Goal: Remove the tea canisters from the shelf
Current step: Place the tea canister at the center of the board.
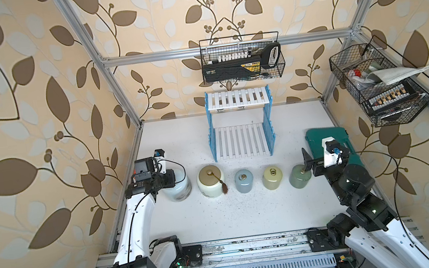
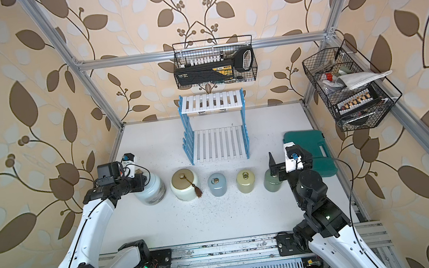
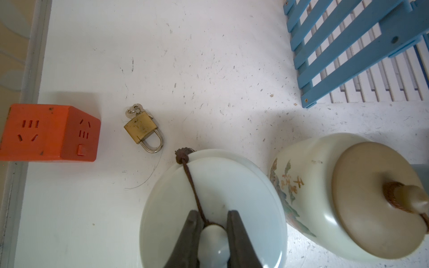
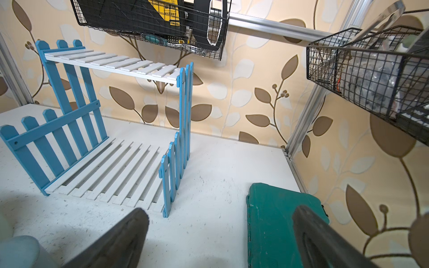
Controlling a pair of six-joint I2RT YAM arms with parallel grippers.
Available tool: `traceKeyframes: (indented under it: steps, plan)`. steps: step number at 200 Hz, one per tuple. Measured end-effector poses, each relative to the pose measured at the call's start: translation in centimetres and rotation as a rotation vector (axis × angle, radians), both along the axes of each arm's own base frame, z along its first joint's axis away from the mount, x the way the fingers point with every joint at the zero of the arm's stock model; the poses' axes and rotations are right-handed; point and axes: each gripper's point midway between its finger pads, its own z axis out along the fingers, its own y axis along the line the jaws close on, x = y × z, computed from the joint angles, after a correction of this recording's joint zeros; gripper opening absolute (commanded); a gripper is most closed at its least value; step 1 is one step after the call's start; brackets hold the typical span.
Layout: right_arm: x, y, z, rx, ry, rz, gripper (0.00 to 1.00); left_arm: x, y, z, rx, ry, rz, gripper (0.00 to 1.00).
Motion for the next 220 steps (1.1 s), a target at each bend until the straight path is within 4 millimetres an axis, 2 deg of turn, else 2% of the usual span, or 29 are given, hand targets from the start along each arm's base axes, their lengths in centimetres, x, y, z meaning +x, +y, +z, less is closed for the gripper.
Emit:
traceKeyframes:
  steps: [15, 47, 58, 82, 135, 140, 154, 175, 220]
  plan:
    - [0.0, -0.1, 0.0, 0.0, -0.001, -0.002, 0.99, 0.0, 0.0, 0.0, 0.002, -0.003, -0.005, 0.0]
    - [-0.1, -0.1, 0.3, 0.006, -0.013, -0.002, 0.99, 0.3, 0.0, -0.1, 0.008, -0.021, -0.018, 0.14]
    - [-0.1, -0.1, 0.2, 0.005, -0.012, -0.002, 0.99, 0.3, 0.0, -0.1, 0.01, -0.022, -0.02, 0.24]
    - [-0.2, -0.1, 0.3, 0.006, -0.013, 0.0, 0.99, 0.8, -0.2, 0.3, -0.004, -0.055, -0.033, 0.52]
    - [-0.2, 0.0, 0.4, 0.01, -0.018, 0.005, 0.99, 1.4, -0.3, 1.7, -0.027, -0.12, -0.042, 0.8]
    - [-0.2, 0.0, 0.3, 0.011, -0.016, 0.005, 0.99, 1.3, -0.4, 1.8, -0.027, -0.125, -0.047, 0.87]
    - [0.0, 0.1, 0.0, 0.011, -0.003, 0.005, 0.99, 1.2, -0.5, 2.3, -0.036, -0.129, -0.044, 0.98]
    - [0.4, 0.3, -0.6, 0.01, 0.021, 0.008, 0.99, 1.6, -0.5, 3.8, -0.047, -0.151, -0.034, 0.99]
    - [2.0, 1.0, -1.6, 0.024, 0.087, -0.002, 0.99, 3.9, 0.3, 9.1, -0.045, -0.237, 0.018, 0.99]
